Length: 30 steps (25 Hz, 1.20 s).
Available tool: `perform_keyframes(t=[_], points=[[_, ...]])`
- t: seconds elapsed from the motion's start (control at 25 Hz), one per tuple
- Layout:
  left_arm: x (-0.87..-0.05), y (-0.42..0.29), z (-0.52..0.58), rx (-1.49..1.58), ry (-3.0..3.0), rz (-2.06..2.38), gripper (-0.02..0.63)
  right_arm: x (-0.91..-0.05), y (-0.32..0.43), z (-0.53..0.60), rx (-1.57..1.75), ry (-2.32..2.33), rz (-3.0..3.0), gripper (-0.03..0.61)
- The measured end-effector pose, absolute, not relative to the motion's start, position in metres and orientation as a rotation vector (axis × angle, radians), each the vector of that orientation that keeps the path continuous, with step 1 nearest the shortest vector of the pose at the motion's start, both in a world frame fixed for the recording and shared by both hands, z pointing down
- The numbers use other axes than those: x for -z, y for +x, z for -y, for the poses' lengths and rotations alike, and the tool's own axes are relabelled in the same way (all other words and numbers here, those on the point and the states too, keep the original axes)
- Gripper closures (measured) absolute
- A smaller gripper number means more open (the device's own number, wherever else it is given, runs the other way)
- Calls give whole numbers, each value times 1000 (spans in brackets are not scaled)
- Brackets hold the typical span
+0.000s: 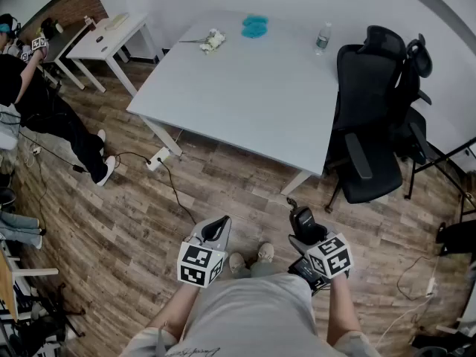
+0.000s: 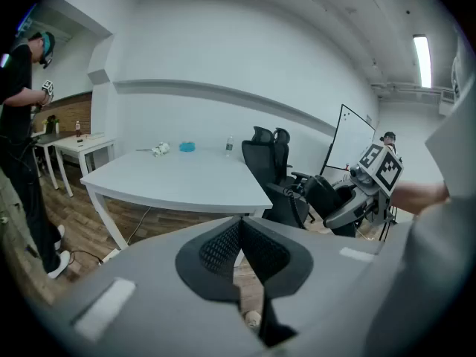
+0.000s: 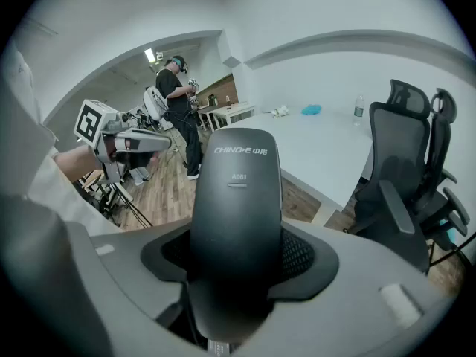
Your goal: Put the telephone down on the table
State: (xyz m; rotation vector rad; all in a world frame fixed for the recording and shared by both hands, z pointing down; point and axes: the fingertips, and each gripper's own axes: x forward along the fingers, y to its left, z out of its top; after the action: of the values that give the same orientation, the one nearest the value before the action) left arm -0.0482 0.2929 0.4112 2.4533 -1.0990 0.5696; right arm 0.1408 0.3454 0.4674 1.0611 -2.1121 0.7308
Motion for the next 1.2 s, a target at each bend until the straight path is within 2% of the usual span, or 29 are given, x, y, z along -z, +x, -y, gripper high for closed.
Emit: perform_keyframes(t=[0.4, 1.2], points=[[-402, -56, -328, -533, 2441, 1158, 597, -456, 127, -379, -698, 1052, 2144, 295], [-400, -79, -337, -506, 2459, 1168, 597, -449, 109, -377, -706, 1103, 2167, 293]])
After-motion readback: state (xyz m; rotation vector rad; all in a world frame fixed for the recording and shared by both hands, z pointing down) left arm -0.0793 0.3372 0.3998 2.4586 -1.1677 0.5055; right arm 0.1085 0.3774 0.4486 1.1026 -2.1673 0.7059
